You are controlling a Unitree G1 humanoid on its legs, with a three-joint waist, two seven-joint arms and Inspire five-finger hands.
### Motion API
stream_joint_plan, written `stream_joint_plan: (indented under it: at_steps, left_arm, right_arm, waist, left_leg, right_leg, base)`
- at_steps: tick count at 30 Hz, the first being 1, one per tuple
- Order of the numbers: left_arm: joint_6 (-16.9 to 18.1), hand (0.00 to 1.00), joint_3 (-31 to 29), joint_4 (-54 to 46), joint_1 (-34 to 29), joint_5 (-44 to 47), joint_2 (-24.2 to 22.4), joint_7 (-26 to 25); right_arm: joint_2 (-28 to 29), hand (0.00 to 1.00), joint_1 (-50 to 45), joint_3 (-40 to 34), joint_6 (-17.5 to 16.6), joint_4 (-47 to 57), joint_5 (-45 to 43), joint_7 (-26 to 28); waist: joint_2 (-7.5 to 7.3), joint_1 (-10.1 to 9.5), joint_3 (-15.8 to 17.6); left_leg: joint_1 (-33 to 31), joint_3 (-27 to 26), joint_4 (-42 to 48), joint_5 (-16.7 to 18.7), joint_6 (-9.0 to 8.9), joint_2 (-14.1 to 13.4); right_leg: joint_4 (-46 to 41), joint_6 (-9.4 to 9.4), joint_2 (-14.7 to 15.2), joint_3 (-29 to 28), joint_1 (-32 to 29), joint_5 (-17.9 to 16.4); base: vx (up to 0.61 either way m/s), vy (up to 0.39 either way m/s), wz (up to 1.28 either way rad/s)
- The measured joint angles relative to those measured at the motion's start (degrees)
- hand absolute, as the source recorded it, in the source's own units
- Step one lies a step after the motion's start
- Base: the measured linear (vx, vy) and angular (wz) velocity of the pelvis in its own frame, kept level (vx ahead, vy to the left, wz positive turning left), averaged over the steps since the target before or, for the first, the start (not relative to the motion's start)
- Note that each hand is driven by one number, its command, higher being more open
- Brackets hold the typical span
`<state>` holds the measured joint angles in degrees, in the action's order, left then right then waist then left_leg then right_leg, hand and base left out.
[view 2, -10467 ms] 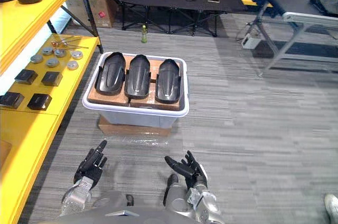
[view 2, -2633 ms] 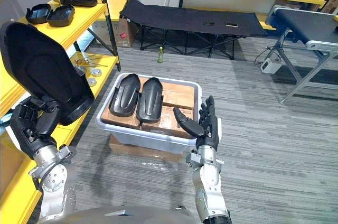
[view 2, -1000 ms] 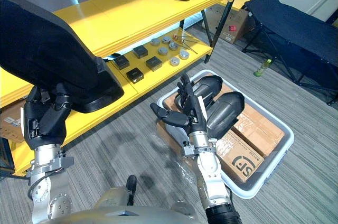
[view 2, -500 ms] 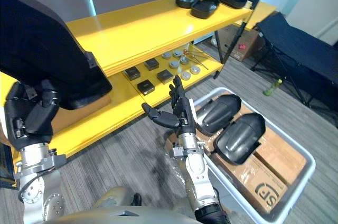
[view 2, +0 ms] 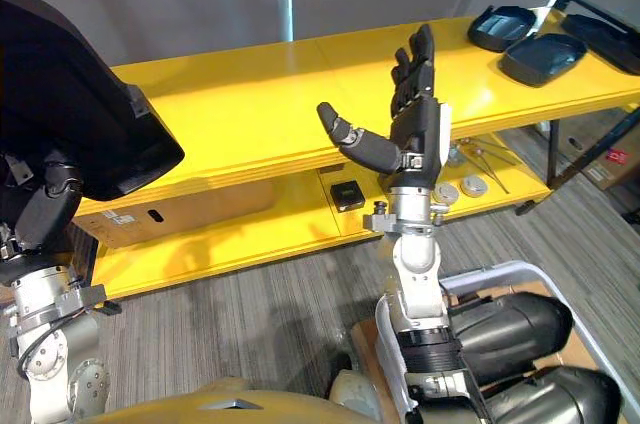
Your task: Walk over and take three plastic housings, then place them on the shelf
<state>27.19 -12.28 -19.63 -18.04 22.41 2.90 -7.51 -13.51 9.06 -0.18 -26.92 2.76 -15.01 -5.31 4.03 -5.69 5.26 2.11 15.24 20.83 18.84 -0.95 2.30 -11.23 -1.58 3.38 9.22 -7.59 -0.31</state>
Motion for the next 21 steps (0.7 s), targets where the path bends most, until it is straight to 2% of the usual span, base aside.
stream_joint_plan:
  at_steps: [2,3,4,5,7,8,9,10,11,12,13,16,19,21]
  left_arm:
    - [0.0,0.00,0.3,0.8,0.1,0.0,-0.4,0.8]
    - [-0.1,0.00,0.5,2.0,0.7,0.0,-0.5,1.1]
    - [-0.3,0.00,0.4,2.3,0.7,0.0,-0.6,1.2]
    - [-0.4,0.00,0.5,3.3,1.0,-0.1,-0.6,1.5]
    - [-0.6,0.00,1.0,4.0,1.7,-0.1,-0.7,2.0]
    - [-0.7,0.00,1.4,4.0,2.2,-0.2,-0.7,2.6]
    - [-1.0,0.00,1.8,4.0,2.7,-0.6,-0.7,3.0]
    - [-1.4,0.00,3.3,4.1,3.2,-0.7,-0.7,3.4]
    - [-1.8,0.00,3.9,4.1,3.5,-1.1,-0.7,3.9]
    - [-2.8,0.00,5.0,4.2,4.5,-2.3,-0.5,4.9]
    - [-3.8,0.00,5.6,5.0,6.2,-3.0,0.6,5.9]
    - [-6.9,0.00,5.8,5.7,8.8,-2.8,3.8,8.1]
    - [-9.9,0.00,7.0,5.7,10.0,-2.1,4.7,10.3]
    - [-11.5,0.00,7.7,5.7,11.7,-1.2,5.0,11.6]
  right_arm:
    - [0.0,1.00,-0.6,-1.9,0.0,0.4,-1.7,1.0]
    - [0.0,1.00,-1.4,-2.8,0.0,1.2,-1.7,1.3]
    - [0.1,1.00,-1.9,-2.9,0.0,1.6,-1.7,1.5]
    - [1.0,1.00,-4.5,-4.0,-0.5,2.8,-1.6,2.5]
    - [1.2,1.00,-5.7,-5.4,-1.3,3.5,-1.6,2.8]
    - [1.9,1.00,-6.2,-6.9,-1.4,4.3,-1.6,2.9]
    - [2.8,1.00,-6.3,-8.1,-1.6,4.3,-1.7,2.8]
    - [3.2,1.00,-6.7,-9.2,-1.6,4.3,-2.0,2.5]
    - [3.2,1.00,-6.9,-9.7,-1.6,4.3,-2.4,2.5]
    - [2.9,1.00,-7.5,-10.1,-1.7,4.2,-3.7,2.5]
    - [3.8,1.00,-8.1,-10.2,-1.8,4.2,-4.6,2.2]
    - [5.6,1.00,-8.3,-7.7,-1.8,4.2,-4.6,2.6]
    - [7.9,1.00,-10.0,-7.0,-1.8,4.9,-6.1,3.9]
    - [8.4,1.00,-11.2,-7.0,-1.6,5.0,-5.7,3.8]
  waist:
    - [0.36,0.83,0.4]
    - [1.23,1.30,1.9]
    - [1.37,1.26,2.8]
    - [0.96,1.24,3.3]
    - [0.70,1.91,3.4]
    - [1.04,3.03,3.5]
    - [0.93,3.90,3.6]
    - [1.25,4.43,3.5]
    - [1.51,4.44,3.5]
    - [2.37,4.47,3.2]
    - [0.89,4.60,3.7]
    - [-1.77,5.92,3.9]
    - [-2.65,6.81,3.6]
    - [-2.92,7.71,3.4]
  left_leg:
    - [-4.1,-4.8,9.7,-0.4,-0.31,-0.9]
    - [-7.9,-9.8,20.9,-2.5,-1.35,-2.5]
    - [-9.9,-12.6,26.1,-5.0,-1.88,-3.7]
    - [-12.8,-19.7,26.8,-2.0,-0.48,-8.6]
    - [-13.7,-23.0,19.4,-1.4,-0.27,-11.3]
    - [-14.0,-24.2,10.4,-2.4,-1.21,-12.6]
    - [-13.7,-24.1,5.2,-4.3,-1.92,-13.0]
    - [-12.8,-23.2,-0.6,-8.1,-3.28,-12.9]
    - [-11.9,-23.0,-3.2,-11.0,-4.30,-12.9]
    - [-9.7,-23.5,-6.6,-18.2,-4.64,-12.7]
    - [-7.7,-24.9,-7.9,-18.2,-3.92,-10.6]
    - [-5.3,-29.1,-10.3,-17.6,-2.22,-7.1]
    - [-2.6,-32.2,-12.3,-17.0,-1.46,-5.5]
    - [-2.4,-32.9,-12.3,-16.6,-1.33,-5.4]
  right_leg:
    - [1.9,1.05,-0.7,2.0,2.8,-1.0]
    - [3.5,1.54,-1.4,3.3,6.5,-1.4]
    - [4.3,1.78,-1.4,3.6,8.3,-1.5]
    - [6.2,2.01,-0.7,5.4,11.1,-1.8]
    - [7.0,1.85,-0.1,6.5,11.8,-2.0]
    - [7.6,1.52,0.8,7.4,12.6,-2.1]
    - [7.4,0.84,1.8,7.9,12.8,-2.4]
    - [6.3,-0.95,3.1,7.9,12.8,-2.2]
    - [5.9,-1.85,3.8,7.6,12.8,-2.4]
    - [5.5,-3.50,4.6,6.0,13.0,-2.7]
    - [5.4,-4.46,6.6,4.8,12.9,-2.4]
    - [6.9,-5.91,10.3,2.3,12.6,-1.5]
    - [7.3,-7.03,12.0,0.7,12.6,-0.8]
    - [7.4,-7.12,12.1,0.2,12.4,-0.7]
  base:
    - [0.13,-0.102,0.57]
    - [0.09,-0.047,0.39]
    - [0.10,-0.042,0.41]
    - [0.05,-0.026,0.29]
    - [0.05,0.002,0.42]
    - [0.15,0.101,0.50]
    - [0.22,0.195,0.45]
    - [0.21,0.222,0.15]
    - [0.20,0.279,-0.18]
    - [0.18,0.277,-0.39]
    - [0.15,0.270,-0.40]
    - [0.10,0.250,-0.45]
    - [0.06,0.122,-0.51]
    - [0.03,0.056,-0.23]
